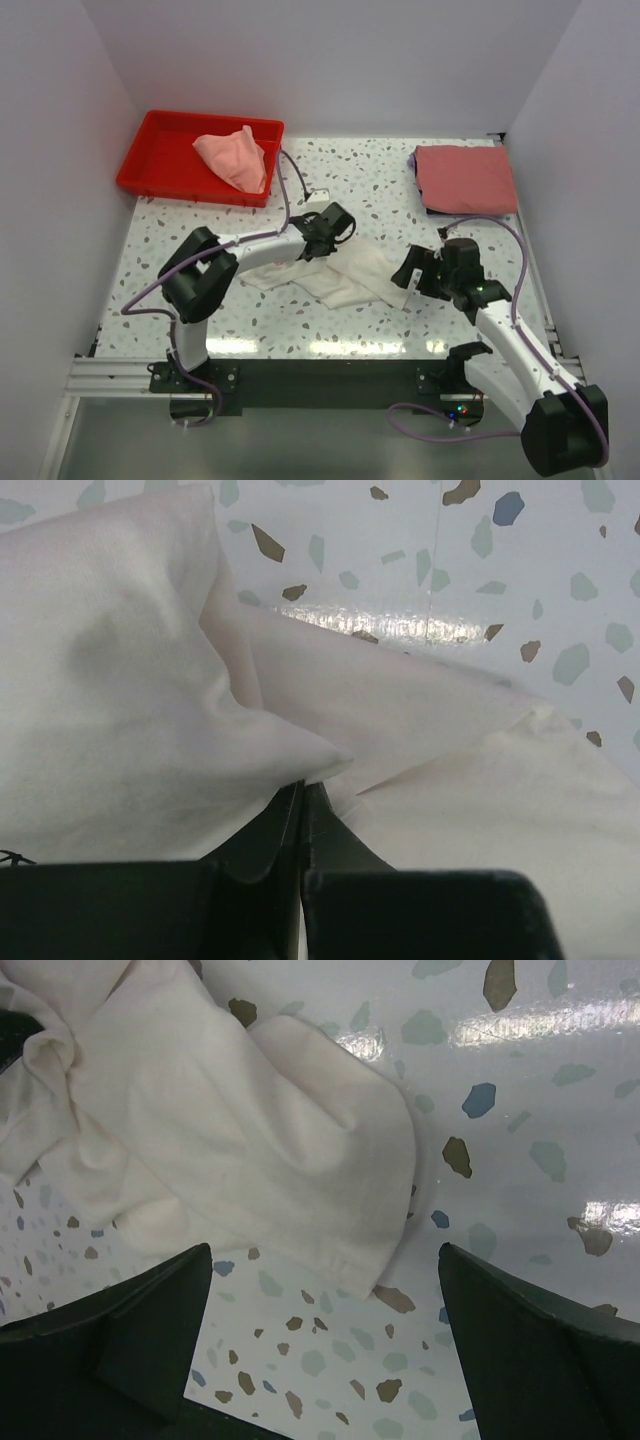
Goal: Fold and stack the t-shirts
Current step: Move the tshirt to the center of the board, then flatten the tshirt out
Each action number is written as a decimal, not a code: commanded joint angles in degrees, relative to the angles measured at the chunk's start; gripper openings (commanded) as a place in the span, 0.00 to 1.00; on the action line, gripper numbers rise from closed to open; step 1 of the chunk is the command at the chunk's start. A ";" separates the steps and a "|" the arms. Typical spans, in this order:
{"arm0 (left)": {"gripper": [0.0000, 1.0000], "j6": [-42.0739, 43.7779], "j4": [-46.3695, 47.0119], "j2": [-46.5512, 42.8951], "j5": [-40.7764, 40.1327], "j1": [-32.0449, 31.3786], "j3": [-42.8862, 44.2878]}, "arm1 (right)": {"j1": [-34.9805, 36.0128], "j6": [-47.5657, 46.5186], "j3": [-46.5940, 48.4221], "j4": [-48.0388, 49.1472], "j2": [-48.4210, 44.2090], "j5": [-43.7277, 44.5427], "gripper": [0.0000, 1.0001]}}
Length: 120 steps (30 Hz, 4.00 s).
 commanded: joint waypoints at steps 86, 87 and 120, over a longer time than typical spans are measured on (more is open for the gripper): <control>0.00 18.22 10.03 -82.16 -16.03 8.44 -1.46 | 24.25 -11.25 57.60 -18.39 -8.36 44.24 0.00; 0.00 18.14 9.59 -82.25 -15.68 8.44 -0.49 | 24.25 -11.51 59.44 -19.09 -9.84 44.06 0.00; 0.00 0.99 3.40 -52.82 -19.97 17.81 -17.16 | 6.01 -11.26 42.24 -3.21 18.52 45.95 0.00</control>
